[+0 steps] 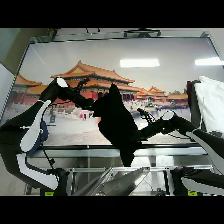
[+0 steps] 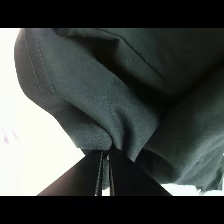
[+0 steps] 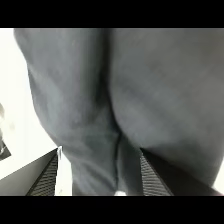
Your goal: Fold the shirts.
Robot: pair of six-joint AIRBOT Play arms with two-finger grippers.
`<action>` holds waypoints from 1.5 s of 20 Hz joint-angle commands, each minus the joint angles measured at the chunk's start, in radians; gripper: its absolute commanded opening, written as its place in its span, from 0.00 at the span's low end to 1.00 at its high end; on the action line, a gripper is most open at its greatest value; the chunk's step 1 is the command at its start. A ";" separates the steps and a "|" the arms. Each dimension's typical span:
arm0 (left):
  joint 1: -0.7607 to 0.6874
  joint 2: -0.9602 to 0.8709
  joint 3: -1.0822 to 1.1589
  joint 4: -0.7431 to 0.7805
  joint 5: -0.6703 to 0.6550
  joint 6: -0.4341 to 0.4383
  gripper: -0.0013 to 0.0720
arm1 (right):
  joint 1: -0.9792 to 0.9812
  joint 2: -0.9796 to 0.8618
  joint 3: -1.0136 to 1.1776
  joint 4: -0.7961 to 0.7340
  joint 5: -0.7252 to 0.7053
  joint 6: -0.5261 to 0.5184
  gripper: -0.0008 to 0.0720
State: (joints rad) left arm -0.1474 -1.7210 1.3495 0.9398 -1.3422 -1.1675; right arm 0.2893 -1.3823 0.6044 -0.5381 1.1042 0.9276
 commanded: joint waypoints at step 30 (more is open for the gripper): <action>0.449 0.682 0.140 -0.719 -0.147 0.109 0.05 | -0.415 0.416 0.686 0.286 0.360 0.013 0.03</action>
State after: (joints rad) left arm 0.1822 -1.2076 1.4246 0.4747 -1.4734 -1.0966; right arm -0.0181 -1.1049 1.1080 -0.2562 1.4483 0.8883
